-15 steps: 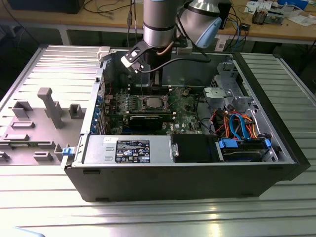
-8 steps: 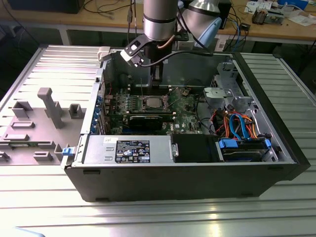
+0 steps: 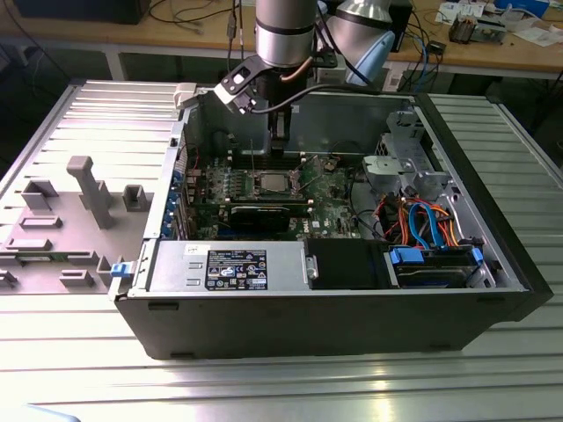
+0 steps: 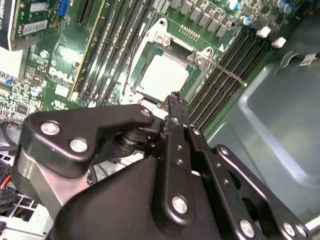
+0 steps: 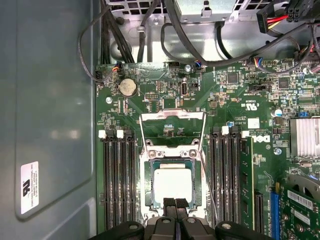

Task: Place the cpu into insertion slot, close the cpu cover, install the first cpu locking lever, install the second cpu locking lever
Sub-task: 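Close the cpu cover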

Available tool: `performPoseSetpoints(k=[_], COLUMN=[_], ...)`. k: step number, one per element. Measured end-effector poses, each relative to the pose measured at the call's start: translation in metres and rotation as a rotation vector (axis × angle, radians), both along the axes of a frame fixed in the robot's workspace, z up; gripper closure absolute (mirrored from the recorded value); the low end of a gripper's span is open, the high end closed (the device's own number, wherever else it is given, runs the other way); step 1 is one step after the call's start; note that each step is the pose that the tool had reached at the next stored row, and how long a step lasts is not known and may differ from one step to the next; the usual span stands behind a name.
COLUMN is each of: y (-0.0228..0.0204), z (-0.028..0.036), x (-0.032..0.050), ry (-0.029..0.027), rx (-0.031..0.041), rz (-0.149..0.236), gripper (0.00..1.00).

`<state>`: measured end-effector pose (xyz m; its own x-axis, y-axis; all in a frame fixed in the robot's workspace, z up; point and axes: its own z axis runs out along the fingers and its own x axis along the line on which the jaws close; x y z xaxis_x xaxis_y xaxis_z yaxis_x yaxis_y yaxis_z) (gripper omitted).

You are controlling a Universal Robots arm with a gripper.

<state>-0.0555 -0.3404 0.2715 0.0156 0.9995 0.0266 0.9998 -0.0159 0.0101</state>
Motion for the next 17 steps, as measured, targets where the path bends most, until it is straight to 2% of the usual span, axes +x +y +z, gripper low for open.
performPoseSetpoints(k=[8,13,17], y=[0.0,0.0005,0.0005], z=[0.0003,0.0002,0.0002], x=[0.0009,0.0114,0.0119], ry=[0.0002,0.0001,0.0], rx=[-0.0002,0.0,0.0], rz=[0.0,0.001,0.001], gripper=[0.89,0.89,0.89])
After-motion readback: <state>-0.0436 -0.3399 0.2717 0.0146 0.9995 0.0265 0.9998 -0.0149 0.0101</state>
